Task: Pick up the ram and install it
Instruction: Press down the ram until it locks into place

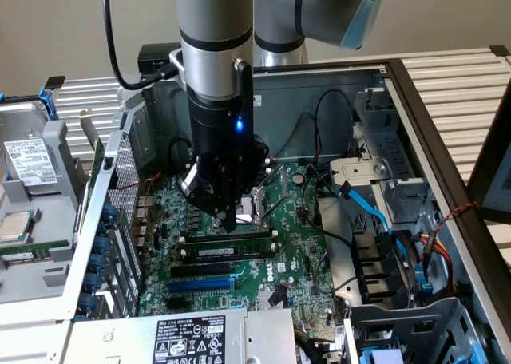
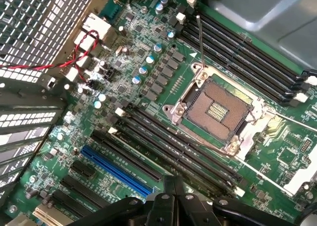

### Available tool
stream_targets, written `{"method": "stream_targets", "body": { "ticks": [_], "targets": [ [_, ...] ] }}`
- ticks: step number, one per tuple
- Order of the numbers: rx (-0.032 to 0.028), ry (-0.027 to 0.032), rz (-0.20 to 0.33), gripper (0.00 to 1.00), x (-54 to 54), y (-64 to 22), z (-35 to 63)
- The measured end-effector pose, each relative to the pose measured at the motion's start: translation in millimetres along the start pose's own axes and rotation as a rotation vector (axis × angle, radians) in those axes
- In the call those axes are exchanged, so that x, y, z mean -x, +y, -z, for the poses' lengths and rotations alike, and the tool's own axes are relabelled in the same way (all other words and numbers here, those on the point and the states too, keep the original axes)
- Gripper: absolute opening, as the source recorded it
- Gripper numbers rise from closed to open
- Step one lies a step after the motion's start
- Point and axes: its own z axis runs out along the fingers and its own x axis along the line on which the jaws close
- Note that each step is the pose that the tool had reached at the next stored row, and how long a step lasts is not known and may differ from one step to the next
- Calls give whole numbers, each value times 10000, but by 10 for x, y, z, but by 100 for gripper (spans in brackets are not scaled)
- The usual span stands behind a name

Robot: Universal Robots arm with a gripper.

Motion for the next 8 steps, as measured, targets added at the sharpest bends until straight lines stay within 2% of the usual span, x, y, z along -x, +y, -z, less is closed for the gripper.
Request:
{"method": "stream_targets", "body": {
  "ticks": [5, 8],
  "targets": [
    [8, 2, -652, 10, 0, 1, 0],
    [3, -17, -990, 10, 1, 1, 0]
  ]
}}
